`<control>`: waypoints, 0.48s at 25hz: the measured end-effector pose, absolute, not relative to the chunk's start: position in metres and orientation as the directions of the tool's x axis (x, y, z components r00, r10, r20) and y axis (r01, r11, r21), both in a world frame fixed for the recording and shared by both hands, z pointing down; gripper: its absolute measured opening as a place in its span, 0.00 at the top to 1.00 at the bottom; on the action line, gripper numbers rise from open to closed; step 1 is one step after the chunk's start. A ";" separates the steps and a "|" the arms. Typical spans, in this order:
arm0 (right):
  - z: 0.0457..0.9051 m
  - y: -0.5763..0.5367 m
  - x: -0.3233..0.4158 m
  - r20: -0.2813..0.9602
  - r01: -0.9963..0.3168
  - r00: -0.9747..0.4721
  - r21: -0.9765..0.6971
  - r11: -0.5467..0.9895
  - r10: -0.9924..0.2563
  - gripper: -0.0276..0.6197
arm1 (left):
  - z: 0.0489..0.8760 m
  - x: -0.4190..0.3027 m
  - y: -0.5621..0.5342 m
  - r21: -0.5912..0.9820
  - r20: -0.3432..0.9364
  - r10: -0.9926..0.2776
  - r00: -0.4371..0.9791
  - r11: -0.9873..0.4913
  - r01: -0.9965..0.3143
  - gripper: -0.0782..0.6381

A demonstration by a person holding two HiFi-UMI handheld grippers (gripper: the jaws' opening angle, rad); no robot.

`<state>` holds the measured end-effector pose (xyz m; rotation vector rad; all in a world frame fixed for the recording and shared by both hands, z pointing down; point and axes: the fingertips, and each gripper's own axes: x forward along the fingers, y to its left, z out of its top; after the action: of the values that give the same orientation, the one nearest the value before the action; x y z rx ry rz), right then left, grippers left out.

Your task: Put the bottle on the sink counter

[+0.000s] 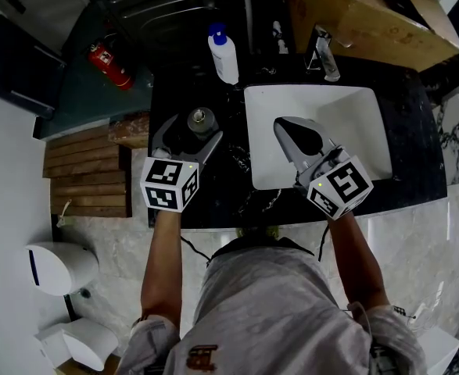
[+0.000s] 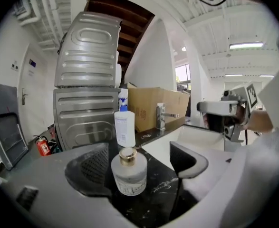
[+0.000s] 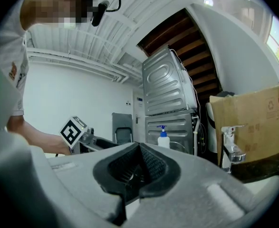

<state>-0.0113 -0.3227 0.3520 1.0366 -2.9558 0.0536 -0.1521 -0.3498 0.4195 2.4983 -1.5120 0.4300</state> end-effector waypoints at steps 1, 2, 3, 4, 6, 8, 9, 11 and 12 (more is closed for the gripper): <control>0.350 -0.322 -0.012 0.015 -0.622 -0.783 -0.029 0.782 -0.622 0.96 | 0.409 -0.149 -0.346 0.012 0.310 -0.840 0.446 -0.465 -0.885 0.34; 0.348 -0.321 -0.013 0.010 -0.620 -0.785 -0.028 0.784 -0.620 0.96 | 0.399 -0.146 -0.342 0.015 0.277 -0.847 0.454 -0.469 -0.883 0.35; 0.345 -0.319 -0.014 0.005 -0.616 -0.788 -0.027 0.787 -0.616 0.96 | 0.388 -0.142 -0.338 0.020 0.242 -0.852 0.465 -0.475 -0.880 0.36; 0.343 -0.317 -0.016 -0.002 -0.612 -0.791 -0.026 0.790 -0.612 0.96 | 0.378 -0.138 -0.333 0.027 0.204 -0.855 0.477 -0.482 -0.876 0.37; 0.336 -0.313 -0.018 -0.018 -0.604 -0.797 -0.024 0.797 -0.604 0.96 | 0.359 -0.129 -0.324 0.042 0.132 -0.855 0.501 -0.500 -0.865 0.43; 0.328 -0.308 -0.020 -0.036 -0.597 -0.801 -0.020 0.802 -0.597 0.96 | 0.344 -0.121 -0.315 0.045 0.077 -0.852 0.518 -0.517 -0.855 0.49; 0.325 -0.306 -0.021 -0.044 -0.594 -0.803 -0.018 0.804 -0.594 0.96 | 0.338 -0.116 -0.310 0.045 0.056 -0.848 0.526 -0.524 -0.850 0.52; 0.319 -0.300 -0.022 -0.058 -0.590 -0.806 -0.012 0.807 -0.589 0.96 | 0.329 -0.108 -0.300 0.049 0.022 -0.843 0.538 -0.536 -0.843 0.56; 0.316 -0.297 -0.022 -0.064 -0.588 -0.807 -0.009 0.808 -0.588 0.96 | 0.325 -0.105 -0.296 0.051 0.009 -0.841 0.541 -0.540 -0.840 0.59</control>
<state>-0.0223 -0.2974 0.3163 0.9921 -3.0474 -0.0186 -0.1046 -0.2958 0.3254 2.7148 -1.4811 -0.0247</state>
